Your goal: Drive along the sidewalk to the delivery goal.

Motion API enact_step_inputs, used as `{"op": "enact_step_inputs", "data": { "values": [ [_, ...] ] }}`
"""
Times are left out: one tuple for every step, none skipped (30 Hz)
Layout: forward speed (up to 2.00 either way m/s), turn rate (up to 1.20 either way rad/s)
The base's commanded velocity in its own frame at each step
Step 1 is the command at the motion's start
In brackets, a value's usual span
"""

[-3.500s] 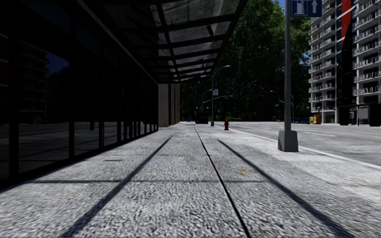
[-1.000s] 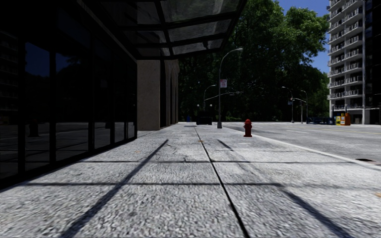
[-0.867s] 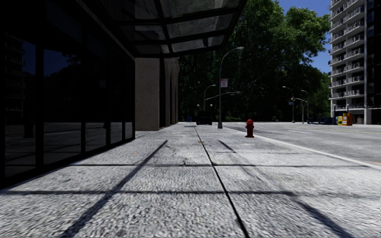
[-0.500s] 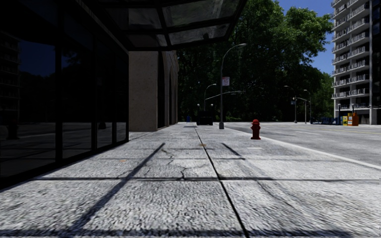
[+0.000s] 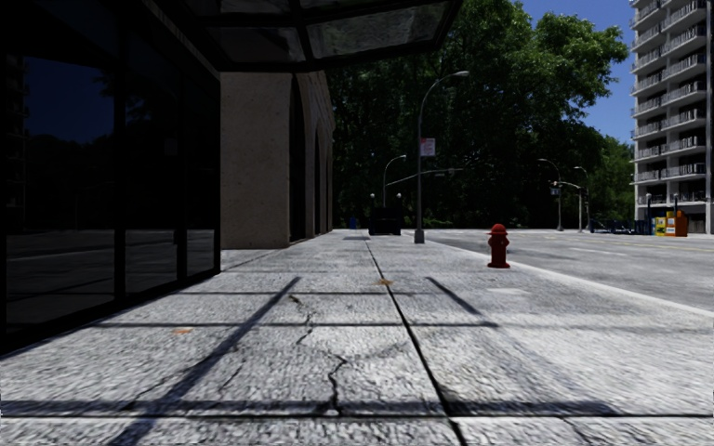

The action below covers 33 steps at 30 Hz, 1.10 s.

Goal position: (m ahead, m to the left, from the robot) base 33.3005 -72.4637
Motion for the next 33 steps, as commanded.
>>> {"op": "enact_step_inputs", "data": {
  "values": [
    [2.0,0.0],
    [2.0,0.0],
    [2.0,0.0],
    [2.0,0.0],
    [2.0,0.0],
    [2.0,0.0],
    [2.0,0.0],
    [2.0,0.0],
    [2.0,0.0],
    [2.0,0.0],
    [2.0,0.0],
    [2.0,0.0],
    [2.0,0.0],
    [2.0,0.0],
    [2.0,0.0],
    [2.0,0.0],
    [2.0,0.0],
    [2.0,0.0],
    [2.0,0.0],
    [2.0,0.0],
    [2.0,0.0],
    [2.0,0.0],
    [2.0,0.0],
    [2.0,0.0],
    [2.0,0.0],
    [2.0,0.0],
    [2.0,0.0],
    [2.0,0.0],
    [2.0,0.0],
    [2.0,0.0],
    [2.0,0.0],
    [2.0,0.0],
    [2.0,0.0]
  ]
}}
